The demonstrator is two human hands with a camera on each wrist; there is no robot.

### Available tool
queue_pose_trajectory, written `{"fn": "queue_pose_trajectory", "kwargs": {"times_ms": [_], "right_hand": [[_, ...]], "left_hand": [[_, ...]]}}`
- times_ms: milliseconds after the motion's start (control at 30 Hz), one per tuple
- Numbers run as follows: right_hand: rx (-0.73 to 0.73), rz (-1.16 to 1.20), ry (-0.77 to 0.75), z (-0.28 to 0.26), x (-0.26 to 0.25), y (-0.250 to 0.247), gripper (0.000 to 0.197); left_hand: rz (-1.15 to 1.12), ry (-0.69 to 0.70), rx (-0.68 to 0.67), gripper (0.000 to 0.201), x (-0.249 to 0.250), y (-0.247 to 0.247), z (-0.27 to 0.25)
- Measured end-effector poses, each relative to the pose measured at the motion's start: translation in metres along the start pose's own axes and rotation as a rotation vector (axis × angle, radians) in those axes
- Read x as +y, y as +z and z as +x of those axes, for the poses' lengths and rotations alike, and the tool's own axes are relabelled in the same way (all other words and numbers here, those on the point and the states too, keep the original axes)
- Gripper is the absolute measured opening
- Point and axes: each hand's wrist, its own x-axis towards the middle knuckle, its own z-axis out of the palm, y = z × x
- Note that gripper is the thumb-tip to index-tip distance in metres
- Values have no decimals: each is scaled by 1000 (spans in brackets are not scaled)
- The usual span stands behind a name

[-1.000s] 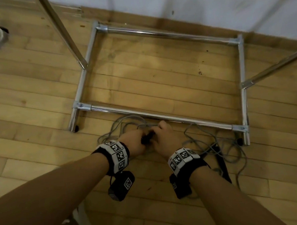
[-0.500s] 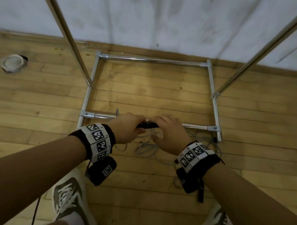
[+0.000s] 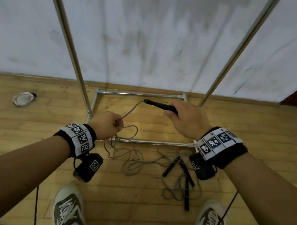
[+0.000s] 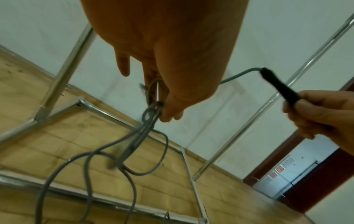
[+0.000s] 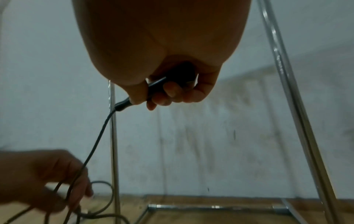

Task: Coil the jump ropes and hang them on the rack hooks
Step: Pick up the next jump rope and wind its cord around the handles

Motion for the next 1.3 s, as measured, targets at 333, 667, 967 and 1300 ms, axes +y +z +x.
{"fn": "queue_pose_trajectory", "kwargs": {"times_ms": [333,667,967,1300], "right_hand": [[290,211,276,14,15,-89,25],[126,562,302,12,-7,-123,5],[17,645,-57,-1,-64,-101,36],[-86,572,-149,5,-56,-98,10]], "left_hand": [[65,-57,1,13,-14,-43,-11],[-103,75,110,30,38,-80,-22],[1,291,-23,38,112,-97,-30],[-343,400,-166,36,107,-92,-26]]}}
